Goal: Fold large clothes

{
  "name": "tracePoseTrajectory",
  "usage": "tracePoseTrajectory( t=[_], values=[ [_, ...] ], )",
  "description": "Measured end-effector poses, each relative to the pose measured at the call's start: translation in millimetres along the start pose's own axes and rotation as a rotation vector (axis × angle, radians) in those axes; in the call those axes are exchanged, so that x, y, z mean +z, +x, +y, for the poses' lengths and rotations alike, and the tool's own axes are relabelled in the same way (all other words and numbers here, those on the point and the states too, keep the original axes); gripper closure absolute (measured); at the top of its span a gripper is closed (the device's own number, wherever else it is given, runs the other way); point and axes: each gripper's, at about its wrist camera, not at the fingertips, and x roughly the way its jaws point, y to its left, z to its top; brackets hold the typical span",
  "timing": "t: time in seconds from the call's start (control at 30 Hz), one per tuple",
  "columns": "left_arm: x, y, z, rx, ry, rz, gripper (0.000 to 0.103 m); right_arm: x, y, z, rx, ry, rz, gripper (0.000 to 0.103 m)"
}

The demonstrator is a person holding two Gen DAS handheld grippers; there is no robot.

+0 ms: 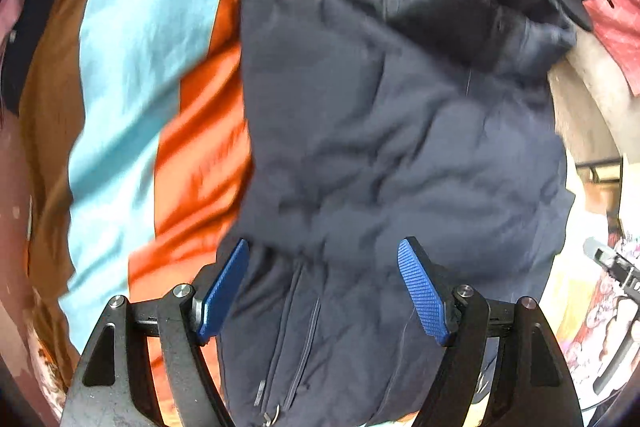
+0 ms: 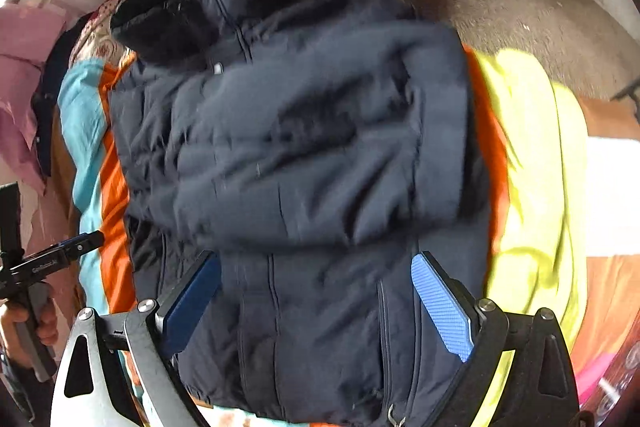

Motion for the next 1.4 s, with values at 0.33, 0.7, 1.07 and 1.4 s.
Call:
tracePoseTrajectory(
  t=[0.33,0.7,1.07,1.4],
  values=[
    [91.0,-38.9,-38.6,-0.076,0.012,-0.229,0.031,117.6,1.7,-6.2,-0.029,0.011,-0.065,0.006],
    [133.1,-15.3,-48.6,-0.048,0.001,-0.435,0.031,191.6,-11.6,-1.9,0.142,0.064,-0.445,0.006],
    [136.2,-1.2,-49.8,-0.119,0.030,-0.464,0.065,199.9,17.2,5.7,0.178,0.011,-0.546,0.047],
    [103.5,-12.9,-51.3,-0.175,0.049,-0.604,0.099,180.8,7.1,15.4,0.134,-0.088,-0.583,0.093]
  ],
)
